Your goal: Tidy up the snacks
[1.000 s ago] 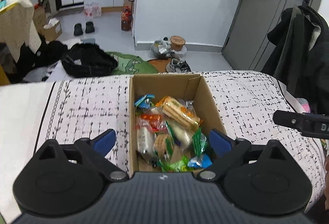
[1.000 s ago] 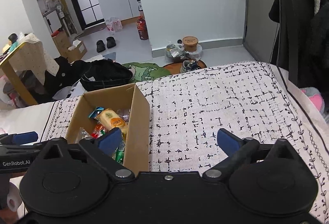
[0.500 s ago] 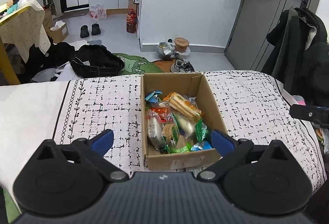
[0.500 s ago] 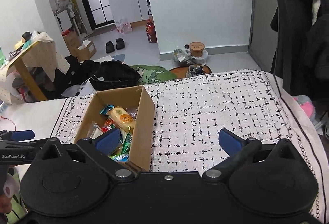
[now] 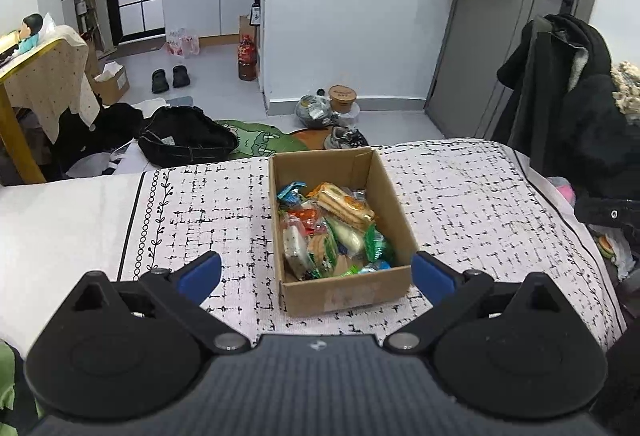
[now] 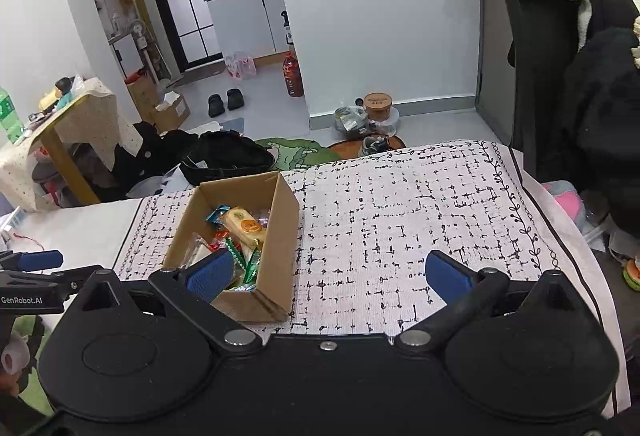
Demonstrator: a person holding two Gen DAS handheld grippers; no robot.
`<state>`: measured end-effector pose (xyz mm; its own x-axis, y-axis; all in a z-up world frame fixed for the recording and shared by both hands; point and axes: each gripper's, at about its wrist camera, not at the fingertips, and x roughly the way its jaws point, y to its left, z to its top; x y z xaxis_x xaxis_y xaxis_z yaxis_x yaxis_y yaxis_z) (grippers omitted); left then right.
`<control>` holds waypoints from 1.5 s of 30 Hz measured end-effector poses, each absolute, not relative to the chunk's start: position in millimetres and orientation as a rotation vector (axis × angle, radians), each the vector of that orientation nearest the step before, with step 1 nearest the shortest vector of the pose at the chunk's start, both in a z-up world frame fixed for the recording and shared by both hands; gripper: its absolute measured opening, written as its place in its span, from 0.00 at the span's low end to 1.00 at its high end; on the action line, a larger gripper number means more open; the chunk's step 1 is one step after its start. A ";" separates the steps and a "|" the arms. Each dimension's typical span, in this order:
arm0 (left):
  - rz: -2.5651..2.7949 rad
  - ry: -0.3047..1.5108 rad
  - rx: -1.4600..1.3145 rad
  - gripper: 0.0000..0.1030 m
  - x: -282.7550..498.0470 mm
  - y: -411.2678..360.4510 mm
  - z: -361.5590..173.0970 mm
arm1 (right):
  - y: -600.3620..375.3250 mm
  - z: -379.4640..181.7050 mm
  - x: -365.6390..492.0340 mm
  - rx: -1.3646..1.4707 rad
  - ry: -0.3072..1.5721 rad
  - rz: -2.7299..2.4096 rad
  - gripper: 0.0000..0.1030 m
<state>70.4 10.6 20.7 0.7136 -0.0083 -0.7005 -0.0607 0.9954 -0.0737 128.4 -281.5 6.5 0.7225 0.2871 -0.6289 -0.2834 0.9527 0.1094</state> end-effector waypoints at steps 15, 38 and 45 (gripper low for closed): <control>0.031 0.746 -0.130 0.98 33.2 7.6 44.1 | -293.9 25.2 91.0 -0.003 0.649 0.329 1.00; 0.017 0.727 -0.132 0.98 0.0 -1.7 52.5 | -307.5 35.8 61.2 0.023 0.612 0.359 1.00; 0.032 0.728 -0.144 0.98 -4.2 -0.1 53.4 | -304.0 38.6 55.9 0.002 0.600 0.401 1.00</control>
